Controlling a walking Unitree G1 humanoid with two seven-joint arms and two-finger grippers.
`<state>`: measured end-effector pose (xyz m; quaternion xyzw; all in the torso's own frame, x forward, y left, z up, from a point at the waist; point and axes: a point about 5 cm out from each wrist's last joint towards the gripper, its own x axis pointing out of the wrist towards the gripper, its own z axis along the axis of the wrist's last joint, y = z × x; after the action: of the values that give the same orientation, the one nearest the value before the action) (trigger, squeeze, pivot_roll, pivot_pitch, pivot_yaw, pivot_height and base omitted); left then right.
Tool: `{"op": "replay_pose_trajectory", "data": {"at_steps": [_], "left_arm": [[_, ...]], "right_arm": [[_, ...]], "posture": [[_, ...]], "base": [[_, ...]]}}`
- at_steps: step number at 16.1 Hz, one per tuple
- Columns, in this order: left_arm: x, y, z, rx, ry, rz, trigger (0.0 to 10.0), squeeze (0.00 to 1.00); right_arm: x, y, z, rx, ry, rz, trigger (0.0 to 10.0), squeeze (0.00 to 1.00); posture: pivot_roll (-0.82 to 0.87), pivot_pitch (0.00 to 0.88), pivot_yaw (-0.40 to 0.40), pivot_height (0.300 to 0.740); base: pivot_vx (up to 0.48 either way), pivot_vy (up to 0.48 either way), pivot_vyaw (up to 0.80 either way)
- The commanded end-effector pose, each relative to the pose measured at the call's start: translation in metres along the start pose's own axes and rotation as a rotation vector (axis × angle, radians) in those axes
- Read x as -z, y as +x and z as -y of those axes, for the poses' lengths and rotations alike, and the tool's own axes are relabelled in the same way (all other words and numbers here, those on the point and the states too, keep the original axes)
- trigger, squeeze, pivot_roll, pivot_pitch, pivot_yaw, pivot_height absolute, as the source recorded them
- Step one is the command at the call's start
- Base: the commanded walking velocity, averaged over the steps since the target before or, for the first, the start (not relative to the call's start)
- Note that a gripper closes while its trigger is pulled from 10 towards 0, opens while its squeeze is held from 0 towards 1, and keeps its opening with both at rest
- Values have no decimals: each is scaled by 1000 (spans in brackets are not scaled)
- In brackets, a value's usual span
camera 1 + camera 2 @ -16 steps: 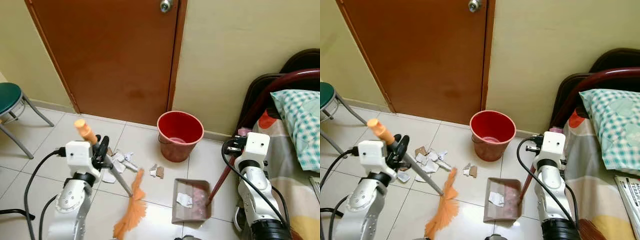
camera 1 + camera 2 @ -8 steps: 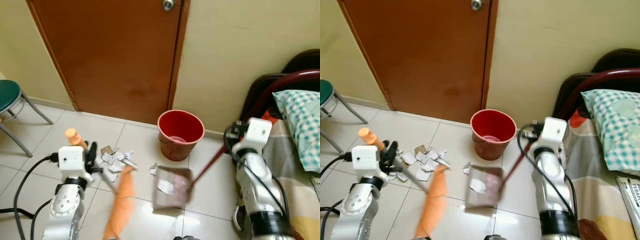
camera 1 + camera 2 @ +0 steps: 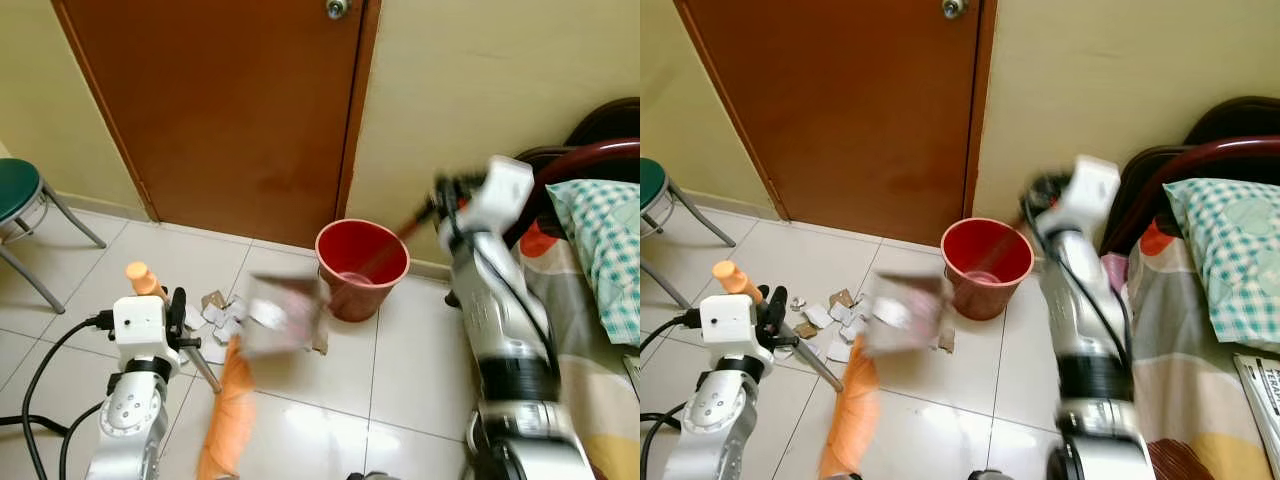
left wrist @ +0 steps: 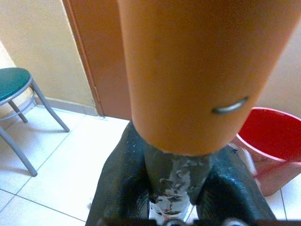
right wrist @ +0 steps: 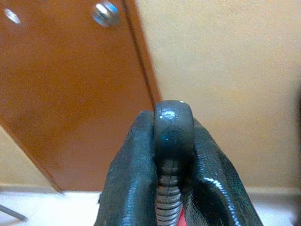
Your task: Sweep floor
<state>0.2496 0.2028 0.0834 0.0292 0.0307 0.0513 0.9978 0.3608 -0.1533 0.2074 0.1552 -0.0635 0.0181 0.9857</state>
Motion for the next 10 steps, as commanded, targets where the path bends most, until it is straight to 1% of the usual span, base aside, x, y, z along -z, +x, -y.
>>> {"op": "replay_pose_trajectory", "data": {"at_steps": [1, 3, 4, 5, 6, 10], "left_arm": [[9, -3, -1, -12, 16, -45, 10000, 0], [8, -2, 3, -3, 7, -39, 10000, 0], [8, -2, 4, -1, 5, -39, 10000, 0], [8, -1, 5, 1, 3, -39, 10000, 0], [8, -1, 8, 14, -9, -39, 10000, 0], [7, -1, 12, 28, -18, -36, 10000, 0]], "right_arm": [[-16, 7, -7, -32, 28, 52, 10000, 0], [-34, 20, -20, -66, 56, 97, 10000, 0], [-48, 26, -26, -75, 25, 156, 10000, 0], [-62, 30, -28, -69, -3, 221, 10000, 0], [-84, 34, -30, -62, -24, 305, 10000, 0], [-103, 36, -31, -56, -78, 380, 10000, 0]], "posture": [[52, 131, -32, 740], [53, 130, -33, 740], [56, 130, -34, 740], [56, 130, -34, 740], [62, 131, -36, 740], [63, 133, -37, 740]], "base": [[0, 0, 0], [0, 0, 0], [0, 0, 0], [0, 0, 0], [0, 0, 0], [0, 0, 0]]}}
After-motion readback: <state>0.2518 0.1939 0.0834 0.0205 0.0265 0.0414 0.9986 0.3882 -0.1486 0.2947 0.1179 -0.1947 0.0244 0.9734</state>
